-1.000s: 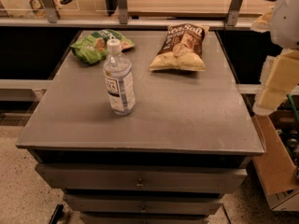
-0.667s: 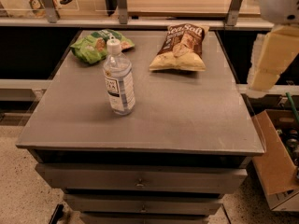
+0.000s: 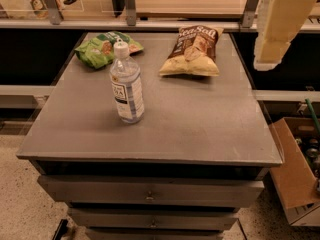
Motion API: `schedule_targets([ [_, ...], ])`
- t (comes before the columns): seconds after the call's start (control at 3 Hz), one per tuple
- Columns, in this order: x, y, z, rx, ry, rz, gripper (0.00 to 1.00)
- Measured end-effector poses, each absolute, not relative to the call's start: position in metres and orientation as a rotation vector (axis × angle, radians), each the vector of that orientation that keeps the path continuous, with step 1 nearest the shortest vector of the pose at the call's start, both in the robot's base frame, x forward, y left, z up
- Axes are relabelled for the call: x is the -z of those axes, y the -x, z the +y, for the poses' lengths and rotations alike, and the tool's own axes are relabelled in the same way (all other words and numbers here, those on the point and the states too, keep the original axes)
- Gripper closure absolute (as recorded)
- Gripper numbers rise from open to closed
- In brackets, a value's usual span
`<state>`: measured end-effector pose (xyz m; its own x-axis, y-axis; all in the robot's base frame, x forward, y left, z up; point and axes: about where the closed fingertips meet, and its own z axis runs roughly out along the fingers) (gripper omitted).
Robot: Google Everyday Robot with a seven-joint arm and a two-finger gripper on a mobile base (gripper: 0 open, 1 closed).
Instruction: Move green rice chip bag near blue plastic bottle
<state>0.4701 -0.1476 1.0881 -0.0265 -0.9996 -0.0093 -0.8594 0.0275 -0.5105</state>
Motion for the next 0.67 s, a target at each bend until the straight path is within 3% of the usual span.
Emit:
schedule_targets([
  [0.67, -1.132, -0.478, -0.141, 0.576, 1.793, 1.610, 0.00],
])
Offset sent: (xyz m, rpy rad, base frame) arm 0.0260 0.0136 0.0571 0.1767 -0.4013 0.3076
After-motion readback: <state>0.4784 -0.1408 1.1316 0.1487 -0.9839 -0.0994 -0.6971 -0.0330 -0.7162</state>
